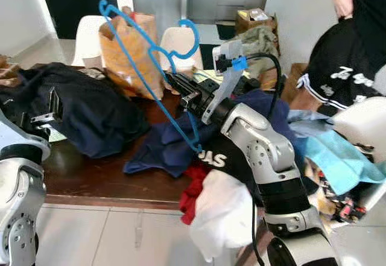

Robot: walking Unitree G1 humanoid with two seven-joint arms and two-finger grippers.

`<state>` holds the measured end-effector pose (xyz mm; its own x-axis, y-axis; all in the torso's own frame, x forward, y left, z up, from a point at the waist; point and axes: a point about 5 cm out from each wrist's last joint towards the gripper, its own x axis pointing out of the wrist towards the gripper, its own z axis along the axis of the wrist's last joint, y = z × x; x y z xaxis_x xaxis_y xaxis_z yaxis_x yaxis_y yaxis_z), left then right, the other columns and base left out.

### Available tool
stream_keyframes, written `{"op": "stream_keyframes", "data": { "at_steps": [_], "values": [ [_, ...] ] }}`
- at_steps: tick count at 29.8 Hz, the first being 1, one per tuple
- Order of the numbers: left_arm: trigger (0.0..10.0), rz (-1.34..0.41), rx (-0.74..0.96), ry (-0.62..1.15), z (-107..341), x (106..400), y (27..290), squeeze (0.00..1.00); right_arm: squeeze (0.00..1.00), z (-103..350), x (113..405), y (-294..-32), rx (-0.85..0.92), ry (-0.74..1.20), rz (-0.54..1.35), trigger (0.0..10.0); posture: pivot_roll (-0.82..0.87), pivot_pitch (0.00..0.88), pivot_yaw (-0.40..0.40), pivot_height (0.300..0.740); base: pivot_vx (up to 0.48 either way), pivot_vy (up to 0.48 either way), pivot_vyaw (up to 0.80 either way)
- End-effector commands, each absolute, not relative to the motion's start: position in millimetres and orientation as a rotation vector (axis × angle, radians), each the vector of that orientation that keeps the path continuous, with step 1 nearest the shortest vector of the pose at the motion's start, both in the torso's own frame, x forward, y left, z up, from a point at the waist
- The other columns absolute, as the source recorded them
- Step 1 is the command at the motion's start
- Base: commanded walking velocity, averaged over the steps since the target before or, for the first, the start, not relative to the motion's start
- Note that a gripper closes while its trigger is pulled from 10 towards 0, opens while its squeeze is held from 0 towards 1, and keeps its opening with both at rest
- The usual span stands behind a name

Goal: Hang hanger

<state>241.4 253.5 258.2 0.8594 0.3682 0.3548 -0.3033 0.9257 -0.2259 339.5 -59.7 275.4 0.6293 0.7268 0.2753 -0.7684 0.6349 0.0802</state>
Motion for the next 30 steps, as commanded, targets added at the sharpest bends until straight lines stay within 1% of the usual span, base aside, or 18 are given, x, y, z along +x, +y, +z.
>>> {"op": "stream_keyframes", "data": {
  "at_steps": [1, 3, 13, 30],
  "values": [
    [10.0, 0.359, -0.156, -0.414, 259.9, 241.1, 252.9, 0.0, 0.0, 274.7, 339.4, -60.0, 0.19, -0.232, 0.854, 10.0, 0.06, 0.0, -0.054, 0.74, 0.0, 0.446, 0.0],
    [10.0, 0.358, -0.161, -0.417, 260.2, 241.6, 253.2, 0.0, 0.0, 274.4, 339.3, -59.8, 0.187, -0.232, 0.854, 10.0, 0.06, 0.0, -0.055, 0.74, 0.0, 0.33, 0.0],
    [10.0, 0.314, -0.155, -0.44, 261.4, 241.7, 252.2, 0.0, 0.0, 273.3, 339.6, -61.0, 0.179, -0.23, 0.852, 10.0, 0.05, 0.0, -0.056, 0.74, 0.027, 0.0, 0.0],
    [10.0, 0.309, -0.12, -0.499, 274.9, 236.8, 256.9, 0.0, 0.0, 272.7, 339.8, -64.4, 0.162, -0.236, 0.858, 10.0, 0.06, 0.0, -0.059, 0.74, 0.461, 0.0, 0.0]
  ]
}}
